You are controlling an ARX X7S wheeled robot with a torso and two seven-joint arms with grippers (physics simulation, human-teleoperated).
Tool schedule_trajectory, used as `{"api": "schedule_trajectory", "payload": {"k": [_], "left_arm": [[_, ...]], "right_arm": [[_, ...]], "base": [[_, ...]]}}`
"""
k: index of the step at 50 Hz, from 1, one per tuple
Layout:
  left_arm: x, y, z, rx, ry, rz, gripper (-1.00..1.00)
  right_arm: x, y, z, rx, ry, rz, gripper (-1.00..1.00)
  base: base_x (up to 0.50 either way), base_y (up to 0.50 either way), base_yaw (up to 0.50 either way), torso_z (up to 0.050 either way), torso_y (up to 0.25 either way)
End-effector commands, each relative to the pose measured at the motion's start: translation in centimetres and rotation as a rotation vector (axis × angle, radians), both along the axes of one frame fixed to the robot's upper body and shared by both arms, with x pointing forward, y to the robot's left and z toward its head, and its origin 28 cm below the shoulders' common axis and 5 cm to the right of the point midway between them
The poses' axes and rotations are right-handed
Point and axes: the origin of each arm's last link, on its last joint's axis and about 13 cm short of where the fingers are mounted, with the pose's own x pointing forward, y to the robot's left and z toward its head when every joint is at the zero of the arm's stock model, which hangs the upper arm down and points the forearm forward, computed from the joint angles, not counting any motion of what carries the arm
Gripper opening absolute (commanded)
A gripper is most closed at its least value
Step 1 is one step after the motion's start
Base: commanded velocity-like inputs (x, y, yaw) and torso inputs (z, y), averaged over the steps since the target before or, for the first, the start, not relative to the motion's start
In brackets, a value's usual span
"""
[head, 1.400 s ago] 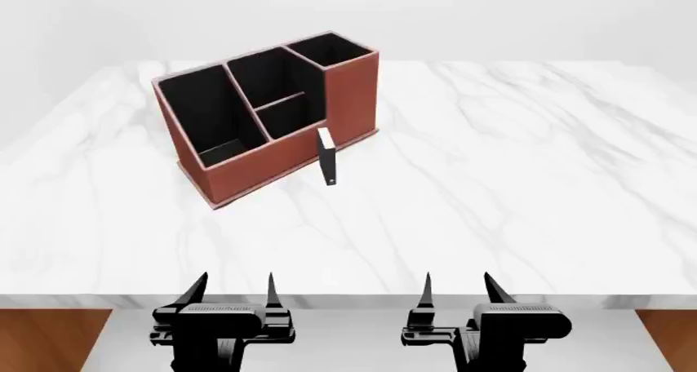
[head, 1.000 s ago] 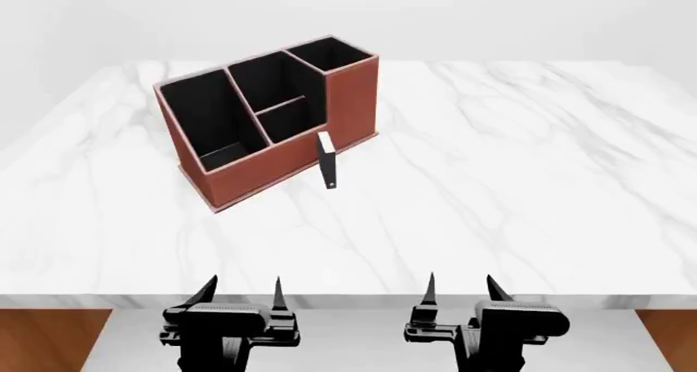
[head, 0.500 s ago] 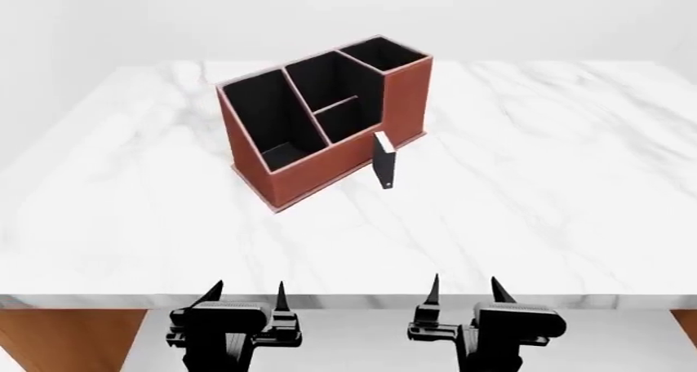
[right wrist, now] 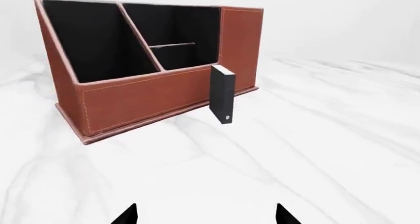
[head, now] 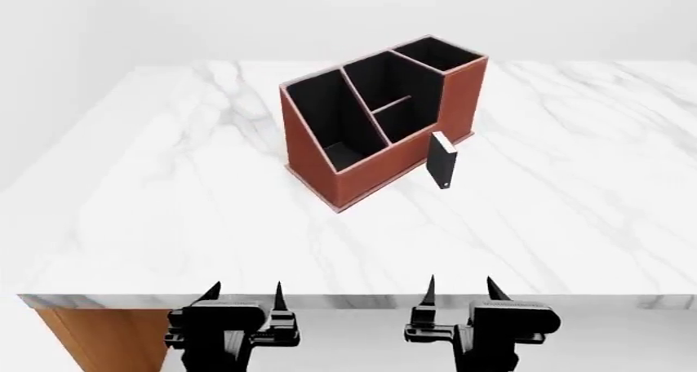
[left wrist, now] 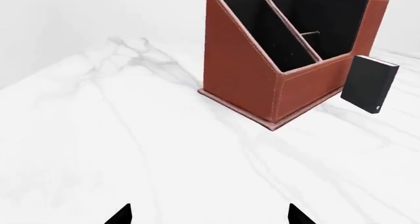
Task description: Pick up the book and place it in the left compartment of the caddy.
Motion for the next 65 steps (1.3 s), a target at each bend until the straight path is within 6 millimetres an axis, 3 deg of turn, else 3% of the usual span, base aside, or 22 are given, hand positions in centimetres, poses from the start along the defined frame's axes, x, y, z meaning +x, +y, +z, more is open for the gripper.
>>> {"api": "schedule_trajectory", "payload": {"k": [1,3,5,8,11,27,51,55,56,57,61,65], "left_arm": [[0.2,0.3,5.1,-0.01,-0.019,0.063,1.0],[0.5,0.7,7.9,-0.001,-0.065,0.094,1.0],[0.7,1.0,10.3,0.018,-0.122,0.096,1.0],[1.0,1.3,10.5,0.028,-0.139,0.105,1.0],[0.9,1.2,9.5,0.03,-0.127,0.097,1.0],[0.8,1.3,8.9,0.026,-0.127,0.105,1.0],[0.8,1.4,8.9,0.023,-0.129,0.108,1.0],[0.8,1.4,9.0,0.024,-0.132,0.108,1.0],[0.8,1.4,9.0,0.024,-0.132,0.108,1.0],[0.7,1.4,9.0,0.024,-0.132,0.108,1.0],[0.6,1.4,9.0,0.025,-0.133,0.108,1.0],[0.6,1.5,9.0,0.023,-0.135,0.113,1.0]], "right_arm": [[0.4,-0.4,4.6,-0.044,-0.007,0.014,1.0],[1.1,-0.8,7.1,0.009,0.039,0.003,1.0],[1.4,-1.1,9.6,-0.023,-0.032,0.0,1.0],[1.5,-1.2,10.7,-0.03,-0.062,0.004,1.0],[1.5,-1.1,10.7,-0.04,-0.066,0.002,1.0],[1.6,-0.9,10.0,-0.051,-0.059,0.02,1.0],[1.7,-0.9,9.8,-0.069,-0.048,0.016,1.0],[2.2,-1.1,10.0,-0.095,0.057,0.0,1.0],[2.2,-1.1,9.9,-0.1,0.08,0.067,1.0],[2.7,-1.4,10.2,-0.115,0.062,-0.012,1.0],[2.8,-1.7,10.7,-0.069,0.083,0.035,1.0],[4.4,-3.5,12.3,-0.14,0.085,0.022,1.0]], "base": [[0.0,0.0,0.0,0.0,0.0],[0.0,0.0,0.0,0.0,0.0],[0.0,0.0,0.0,0.0,0.0],[0.42,0.0,0.0,0.0,0.0],[0.5,0.0,0.0,0.0,0.0],[0.5,0.0,0.0,0.0,0.0],[0.48,0.0,0.0,0.0,0.001],[0.0,0.0,0.0,0.0,0.003],[0.0,0.0,0.0,0.0,0.0],[0.0,0.0,0.0,0.0,0.0],[0.0,0.0,0.0,0.0,0.0],[0.0,0.0,0.0,0.0,0.0]]}}
